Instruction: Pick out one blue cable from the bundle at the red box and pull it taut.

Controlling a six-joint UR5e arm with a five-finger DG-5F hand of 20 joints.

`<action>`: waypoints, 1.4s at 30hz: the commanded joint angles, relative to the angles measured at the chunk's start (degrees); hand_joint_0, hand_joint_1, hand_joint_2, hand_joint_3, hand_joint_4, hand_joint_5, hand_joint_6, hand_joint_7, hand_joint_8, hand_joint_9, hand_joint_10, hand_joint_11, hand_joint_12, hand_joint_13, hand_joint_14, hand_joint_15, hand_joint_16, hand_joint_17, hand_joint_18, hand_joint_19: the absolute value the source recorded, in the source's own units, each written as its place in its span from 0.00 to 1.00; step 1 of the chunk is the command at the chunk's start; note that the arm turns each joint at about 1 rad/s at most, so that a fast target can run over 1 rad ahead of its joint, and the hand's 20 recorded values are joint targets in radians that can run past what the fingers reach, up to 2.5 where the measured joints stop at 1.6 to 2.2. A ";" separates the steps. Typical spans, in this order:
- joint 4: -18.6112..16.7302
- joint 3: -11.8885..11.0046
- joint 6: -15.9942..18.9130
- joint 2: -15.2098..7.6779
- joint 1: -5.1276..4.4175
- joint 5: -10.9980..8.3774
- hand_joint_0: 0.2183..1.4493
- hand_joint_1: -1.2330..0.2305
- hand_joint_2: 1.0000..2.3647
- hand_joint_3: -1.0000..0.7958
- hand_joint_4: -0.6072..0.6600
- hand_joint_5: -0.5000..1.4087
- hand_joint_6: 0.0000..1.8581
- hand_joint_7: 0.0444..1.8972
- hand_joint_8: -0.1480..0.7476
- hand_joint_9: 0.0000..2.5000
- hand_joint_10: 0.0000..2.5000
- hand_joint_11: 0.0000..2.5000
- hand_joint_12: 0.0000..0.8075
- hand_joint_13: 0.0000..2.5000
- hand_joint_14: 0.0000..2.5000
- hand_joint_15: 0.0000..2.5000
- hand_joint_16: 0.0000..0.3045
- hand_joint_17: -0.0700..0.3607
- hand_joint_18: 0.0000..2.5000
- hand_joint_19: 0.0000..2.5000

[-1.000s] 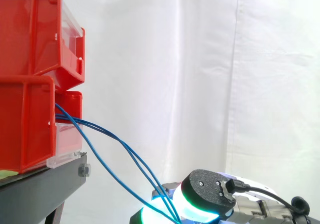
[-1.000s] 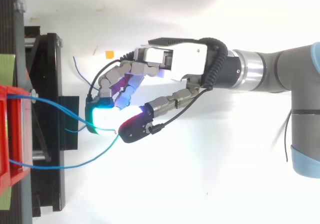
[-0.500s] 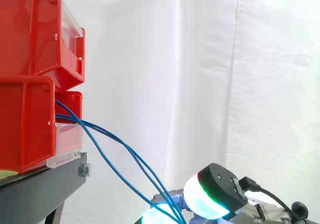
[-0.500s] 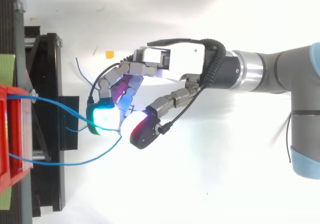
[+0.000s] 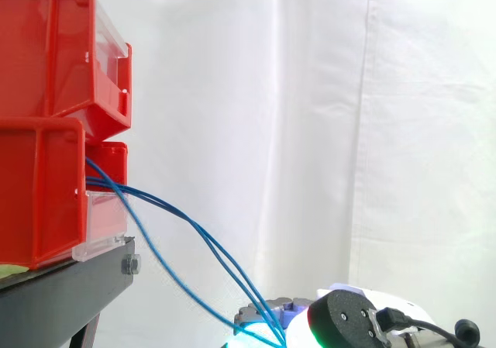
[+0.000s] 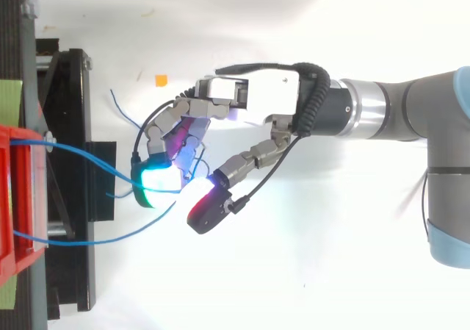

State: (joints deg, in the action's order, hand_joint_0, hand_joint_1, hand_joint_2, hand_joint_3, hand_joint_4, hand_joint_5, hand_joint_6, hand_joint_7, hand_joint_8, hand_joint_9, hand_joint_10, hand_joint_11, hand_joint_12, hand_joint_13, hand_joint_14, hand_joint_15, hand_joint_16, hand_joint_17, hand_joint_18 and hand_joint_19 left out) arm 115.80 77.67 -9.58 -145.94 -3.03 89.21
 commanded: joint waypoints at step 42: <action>6.98 -2.96 5.10 0.04 0.57 0.44 0.35 0.29 0.02 0.48 0.55 0.20 0.49 0.54 0.54 0.52 0.01 0.33 0.53 0.39 0.01 0.18 0.19 0.46 0.33 0.26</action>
State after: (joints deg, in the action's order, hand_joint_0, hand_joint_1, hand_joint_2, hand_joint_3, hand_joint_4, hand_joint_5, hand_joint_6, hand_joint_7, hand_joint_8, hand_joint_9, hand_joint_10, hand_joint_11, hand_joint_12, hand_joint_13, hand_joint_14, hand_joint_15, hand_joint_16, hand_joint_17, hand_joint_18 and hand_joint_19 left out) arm 121.97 74.80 -5.44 -145.91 -2.48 89.64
